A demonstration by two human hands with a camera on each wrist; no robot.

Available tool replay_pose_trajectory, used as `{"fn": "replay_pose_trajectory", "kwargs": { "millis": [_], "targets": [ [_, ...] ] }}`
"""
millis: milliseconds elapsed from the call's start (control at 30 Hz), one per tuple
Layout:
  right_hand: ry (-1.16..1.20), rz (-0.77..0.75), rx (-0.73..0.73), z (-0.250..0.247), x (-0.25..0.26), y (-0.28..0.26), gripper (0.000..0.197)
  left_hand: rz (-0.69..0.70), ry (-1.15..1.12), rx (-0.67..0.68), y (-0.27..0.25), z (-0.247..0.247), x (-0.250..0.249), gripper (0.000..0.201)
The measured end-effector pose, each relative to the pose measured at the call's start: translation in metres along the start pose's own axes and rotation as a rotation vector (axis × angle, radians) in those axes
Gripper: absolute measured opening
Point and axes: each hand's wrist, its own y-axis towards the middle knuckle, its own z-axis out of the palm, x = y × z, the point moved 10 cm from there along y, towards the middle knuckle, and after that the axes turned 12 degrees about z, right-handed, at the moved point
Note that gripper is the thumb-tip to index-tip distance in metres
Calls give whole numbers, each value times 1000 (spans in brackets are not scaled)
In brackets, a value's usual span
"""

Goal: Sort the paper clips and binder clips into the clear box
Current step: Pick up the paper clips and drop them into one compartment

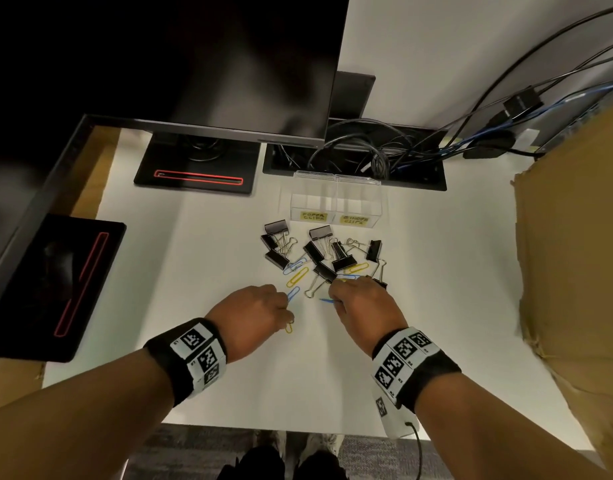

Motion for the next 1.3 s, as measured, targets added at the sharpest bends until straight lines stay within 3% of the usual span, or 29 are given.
{"fn": "replay_pose_trajectory", "kwargs": {
  "millis": [67,167,300,400,567,667,767,933,1100,1300],
  "targets": [
    [-30,15,22,5,-2,1,9,21,36,43,4,-2,0,6],
    [-65,-1,53,12,-4,1,10,16,51,110,11,-1,6,11],
    [52,52,31,-5,-7,0,11,34,26,136,17,3,9,11],
    [232,163,-30,-27,-17,3,11,-66,-190,-63,20,-23,22,6],
    [719,414,-51,-57,-40,30,21,-470,-702,-444,19,-67,77,11],
    [852,464,-84,-76,-40,58,25,-667,-776,-584,26,-78,111,5],
    [846,422,-97,-91,-30,92,31,-753,-709,-651,40,-88,141,8],
    [659,357,-101,-91,-11,136,18,-812,-549,-655,62,-96,167,9],
    [459,370,-98,-80,-3,147,7,-830,-381,-554,69,-90,176,19],
    [460,441,-107,-73,-10,149,7,-826,-299,-456,68,-80,186,26]
  ]
}}
